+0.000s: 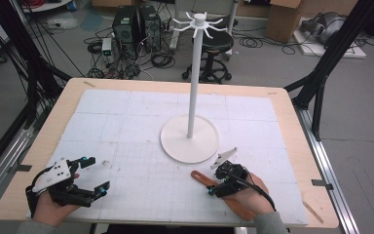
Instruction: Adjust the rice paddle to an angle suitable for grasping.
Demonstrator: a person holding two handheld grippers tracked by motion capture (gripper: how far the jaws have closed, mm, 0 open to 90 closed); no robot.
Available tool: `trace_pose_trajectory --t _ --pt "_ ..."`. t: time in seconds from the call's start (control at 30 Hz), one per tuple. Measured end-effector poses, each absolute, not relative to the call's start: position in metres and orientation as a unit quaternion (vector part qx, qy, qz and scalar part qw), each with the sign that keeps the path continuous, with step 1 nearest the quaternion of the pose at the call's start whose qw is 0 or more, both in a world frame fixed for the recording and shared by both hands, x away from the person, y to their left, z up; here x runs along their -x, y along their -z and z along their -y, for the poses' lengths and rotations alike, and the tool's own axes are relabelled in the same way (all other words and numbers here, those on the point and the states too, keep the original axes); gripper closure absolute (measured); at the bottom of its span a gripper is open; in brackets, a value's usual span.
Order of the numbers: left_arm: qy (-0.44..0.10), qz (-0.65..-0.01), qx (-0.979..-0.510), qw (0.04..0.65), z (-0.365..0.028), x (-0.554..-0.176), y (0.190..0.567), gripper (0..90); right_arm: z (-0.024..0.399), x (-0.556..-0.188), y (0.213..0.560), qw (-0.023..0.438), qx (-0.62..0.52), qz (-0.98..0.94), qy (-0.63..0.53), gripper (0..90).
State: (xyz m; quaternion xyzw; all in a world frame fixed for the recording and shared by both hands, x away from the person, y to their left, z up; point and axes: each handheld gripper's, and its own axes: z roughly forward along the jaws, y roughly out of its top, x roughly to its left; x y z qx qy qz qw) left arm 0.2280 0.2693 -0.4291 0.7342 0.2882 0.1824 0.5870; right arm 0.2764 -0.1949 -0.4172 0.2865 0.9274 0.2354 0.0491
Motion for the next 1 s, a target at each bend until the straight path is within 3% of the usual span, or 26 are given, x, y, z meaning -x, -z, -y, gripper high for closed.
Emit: trace_pose_trajectory --t 0.53,0.7,1.0 --pt "-0.183 -0.289 -0.736 0.585 -0.2698 -0.2279 0.4295 1.8 0.1922 -0.2748 0.4179 0.058 -0.291 -0.931 -0.214 55.6" --pt "-0.184 -0.289 -0.736 0.584 -0.2703 -0.2279 0.4295 1.8 0.1923 -0.2736 0.4173 0.054 -0.298 -0.929 -0.213 63.3" --pt "-0.185 -0.289 -0.737 0.583 -0.27 -0.2284 0.4295 1.8 0.1967 -0.2717 0.4187 0.055 -0.297 -0.925 -0.229 64.0"
